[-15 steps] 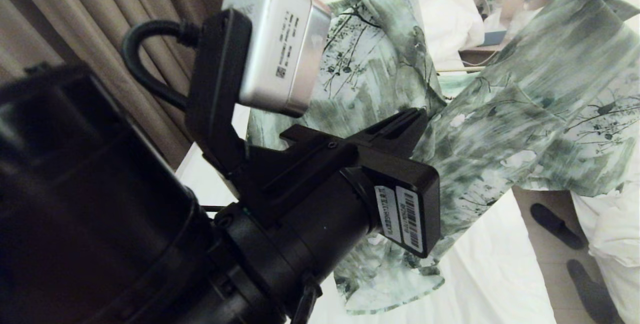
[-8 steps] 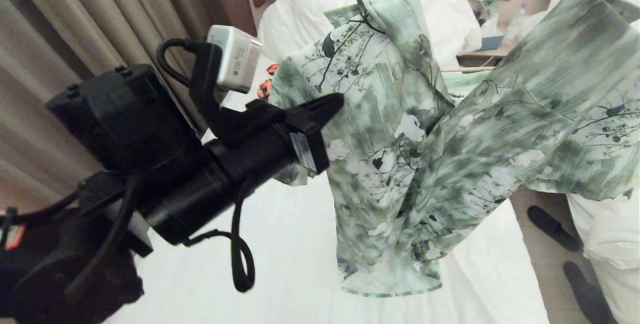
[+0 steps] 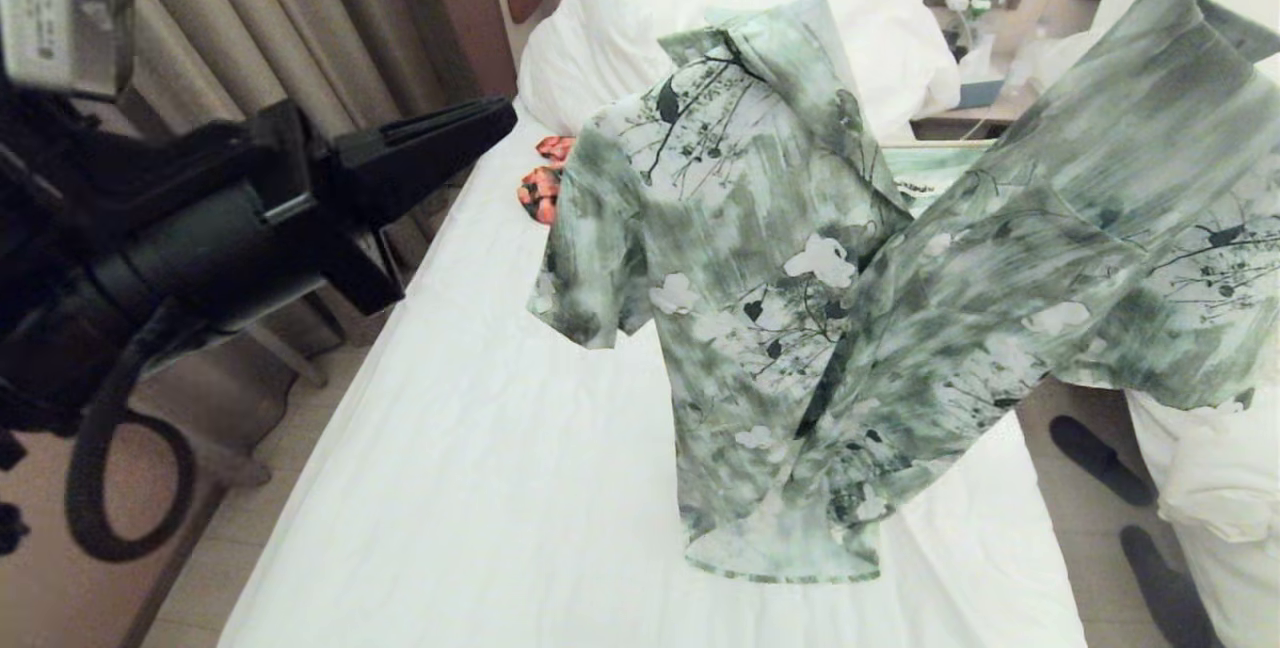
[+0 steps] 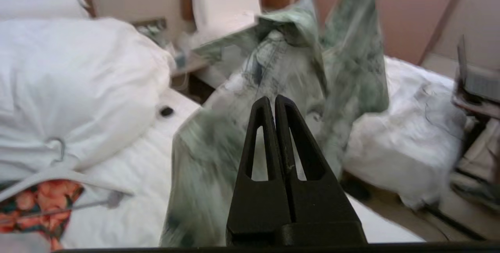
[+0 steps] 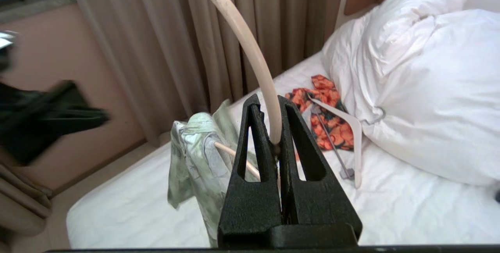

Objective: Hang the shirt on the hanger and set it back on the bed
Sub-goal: Take the clothes hanger out of the clothes

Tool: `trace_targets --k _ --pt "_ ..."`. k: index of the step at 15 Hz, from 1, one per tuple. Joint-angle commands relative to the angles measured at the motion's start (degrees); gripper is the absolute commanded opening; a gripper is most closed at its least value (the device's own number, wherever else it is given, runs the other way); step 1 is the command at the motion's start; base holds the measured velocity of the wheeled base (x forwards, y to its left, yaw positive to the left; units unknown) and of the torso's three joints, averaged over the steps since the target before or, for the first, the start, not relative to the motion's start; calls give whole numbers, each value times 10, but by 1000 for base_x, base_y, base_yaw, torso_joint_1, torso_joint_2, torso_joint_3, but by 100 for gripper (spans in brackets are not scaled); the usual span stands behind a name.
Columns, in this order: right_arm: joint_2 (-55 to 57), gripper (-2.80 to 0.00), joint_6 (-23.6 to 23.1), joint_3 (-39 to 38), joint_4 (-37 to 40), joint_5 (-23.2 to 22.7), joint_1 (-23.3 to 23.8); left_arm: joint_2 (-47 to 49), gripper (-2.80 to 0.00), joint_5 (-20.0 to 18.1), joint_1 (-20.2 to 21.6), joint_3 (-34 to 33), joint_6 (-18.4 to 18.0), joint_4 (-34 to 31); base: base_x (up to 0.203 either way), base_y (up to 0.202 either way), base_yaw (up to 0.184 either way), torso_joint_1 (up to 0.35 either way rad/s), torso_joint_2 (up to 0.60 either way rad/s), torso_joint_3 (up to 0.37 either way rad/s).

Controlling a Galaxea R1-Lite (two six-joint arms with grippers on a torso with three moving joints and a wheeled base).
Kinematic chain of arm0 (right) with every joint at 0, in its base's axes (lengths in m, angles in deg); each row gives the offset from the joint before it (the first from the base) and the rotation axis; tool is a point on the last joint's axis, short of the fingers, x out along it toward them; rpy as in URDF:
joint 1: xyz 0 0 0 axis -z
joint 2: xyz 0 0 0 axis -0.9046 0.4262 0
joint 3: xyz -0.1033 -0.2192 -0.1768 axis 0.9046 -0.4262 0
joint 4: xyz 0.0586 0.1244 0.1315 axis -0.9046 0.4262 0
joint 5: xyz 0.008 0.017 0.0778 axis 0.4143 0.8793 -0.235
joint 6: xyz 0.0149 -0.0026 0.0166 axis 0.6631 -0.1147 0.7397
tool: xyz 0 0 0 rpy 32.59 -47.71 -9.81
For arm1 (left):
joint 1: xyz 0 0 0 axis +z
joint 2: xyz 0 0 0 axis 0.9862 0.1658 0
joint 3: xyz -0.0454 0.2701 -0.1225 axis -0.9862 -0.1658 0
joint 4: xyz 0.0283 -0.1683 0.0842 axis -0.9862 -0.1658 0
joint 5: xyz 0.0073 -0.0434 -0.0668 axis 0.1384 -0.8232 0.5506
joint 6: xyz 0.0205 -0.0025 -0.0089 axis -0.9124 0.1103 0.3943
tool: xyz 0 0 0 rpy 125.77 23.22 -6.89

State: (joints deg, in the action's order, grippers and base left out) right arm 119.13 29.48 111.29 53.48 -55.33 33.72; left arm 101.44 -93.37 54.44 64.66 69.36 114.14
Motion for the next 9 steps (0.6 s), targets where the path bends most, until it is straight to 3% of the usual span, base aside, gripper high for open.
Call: trace_targets --k 1,6,9 --pt "0 -280 -1 0 -1 -2 4 -34 -280 -10 27 7 0 -26 0 0 0 0 0 0" --pt "-4 -280 -4 5 -3 -1 6 53 -280 -11 134 64 0 -26 0 0 0 0 0 0" --pt "-2 -280 -3 5 -2 0 6 77 -280 -11 168 86 0 -26 0 0 0 0 0 0"
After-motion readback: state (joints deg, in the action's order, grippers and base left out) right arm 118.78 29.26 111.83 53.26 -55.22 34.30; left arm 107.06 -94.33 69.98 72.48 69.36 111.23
